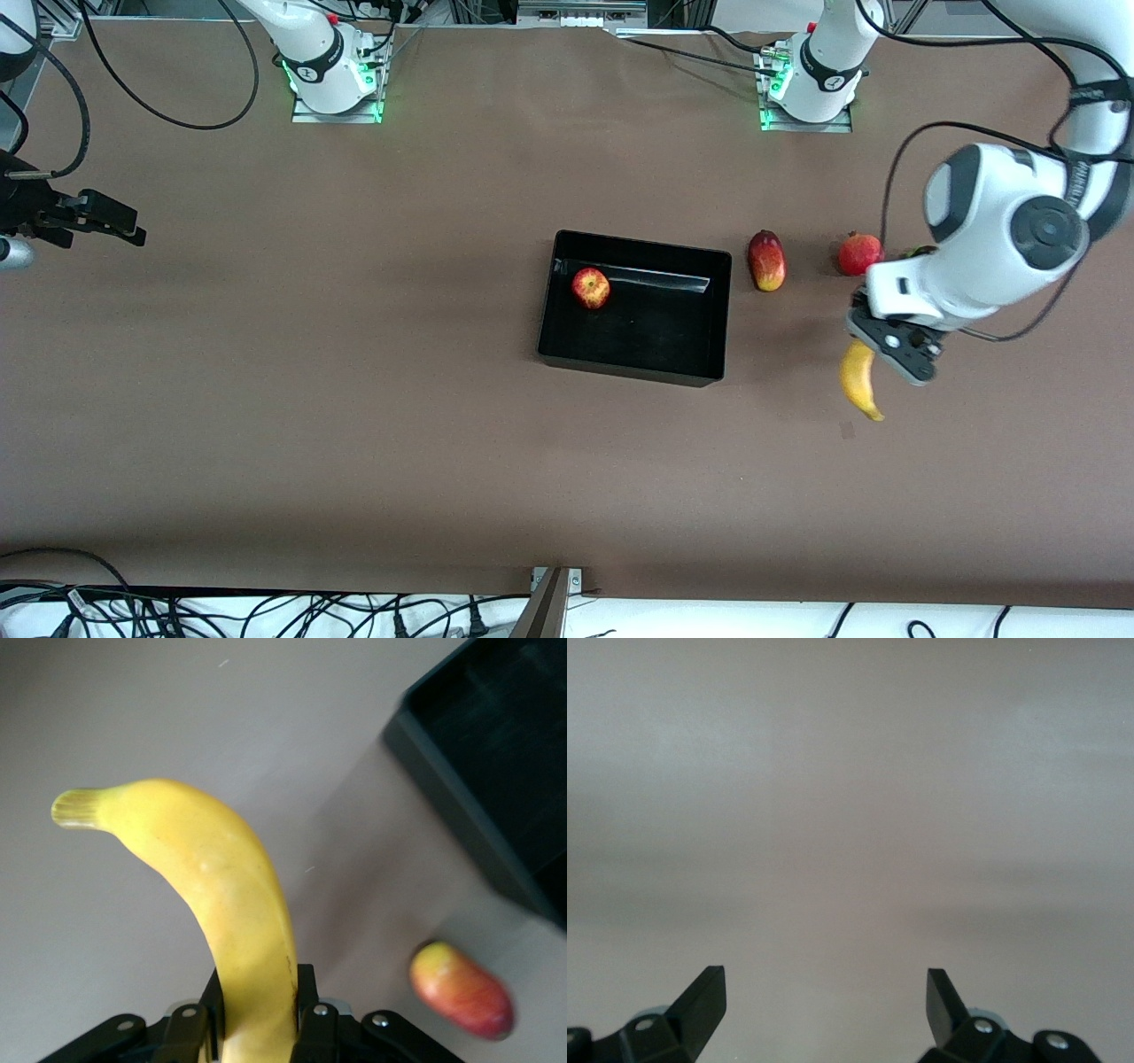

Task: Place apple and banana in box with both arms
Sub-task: 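Lift the banana and carry it over the box with the left gripper, then lower the banana into the box and open the left gripper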

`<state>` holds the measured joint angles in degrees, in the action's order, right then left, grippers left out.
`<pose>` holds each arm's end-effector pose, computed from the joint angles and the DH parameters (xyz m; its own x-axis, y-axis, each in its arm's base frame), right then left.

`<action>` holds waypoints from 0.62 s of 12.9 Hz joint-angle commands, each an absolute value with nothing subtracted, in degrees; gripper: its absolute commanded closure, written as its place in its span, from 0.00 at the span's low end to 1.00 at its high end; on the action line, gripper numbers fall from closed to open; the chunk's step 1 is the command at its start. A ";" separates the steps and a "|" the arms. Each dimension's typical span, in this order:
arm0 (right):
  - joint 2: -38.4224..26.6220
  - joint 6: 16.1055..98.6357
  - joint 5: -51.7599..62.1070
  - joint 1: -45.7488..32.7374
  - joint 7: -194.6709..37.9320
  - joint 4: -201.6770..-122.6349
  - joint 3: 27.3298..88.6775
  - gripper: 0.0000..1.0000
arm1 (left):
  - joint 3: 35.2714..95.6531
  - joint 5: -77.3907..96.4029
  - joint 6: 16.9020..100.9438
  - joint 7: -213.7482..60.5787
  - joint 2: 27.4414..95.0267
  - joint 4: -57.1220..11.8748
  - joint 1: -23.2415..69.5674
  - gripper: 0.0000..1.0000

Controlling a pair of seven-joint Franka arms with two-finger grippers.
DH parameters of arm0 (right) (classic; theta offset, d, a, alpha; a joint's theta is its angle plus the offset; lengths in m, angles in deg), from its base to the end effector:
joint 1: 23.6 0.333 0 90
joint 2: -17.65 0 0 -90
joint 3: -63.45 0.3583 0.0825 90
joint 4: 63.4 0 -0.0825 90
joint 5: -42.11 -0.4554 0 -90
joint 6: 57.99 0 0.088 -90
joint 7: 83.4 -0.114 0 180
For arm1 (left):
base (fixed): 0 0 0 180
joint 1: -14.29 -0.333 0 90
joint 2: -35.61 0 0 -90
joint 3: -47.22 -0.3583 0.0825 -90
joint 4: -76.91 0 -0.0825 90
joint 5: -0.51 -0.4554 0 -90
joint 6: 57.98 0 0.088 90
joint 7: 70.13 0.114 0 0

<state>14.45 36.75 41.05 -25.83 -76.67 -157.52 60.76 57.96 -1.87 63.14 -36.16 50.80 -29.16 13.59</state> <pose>0.6452 -0.0528 0.5921 0.9986 0.0301 -0.0428 0.0292 -0.9994 -0.0209 0.6840 -0.1121 0.3801 0.7087 -0.7054 0.0096 -0.7055 -0.7087 0.0095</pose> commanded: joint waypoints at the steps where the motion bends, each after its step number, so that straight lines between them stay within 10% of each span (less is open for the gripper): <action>1: 14.22 35.88 40.09 -26.77 -77.16 -156.56 61.43 0.00 | 57.07 -0.72 63.58 -46.09 50.73 -30.93 21.11 1.00; 8: 14.22 35.88 40.09 -26.77 -77.16 -156.56 61.43 0.00 | 57.77 -0.80 70.24 -68.11 59.86 -30.84 35.99 1.00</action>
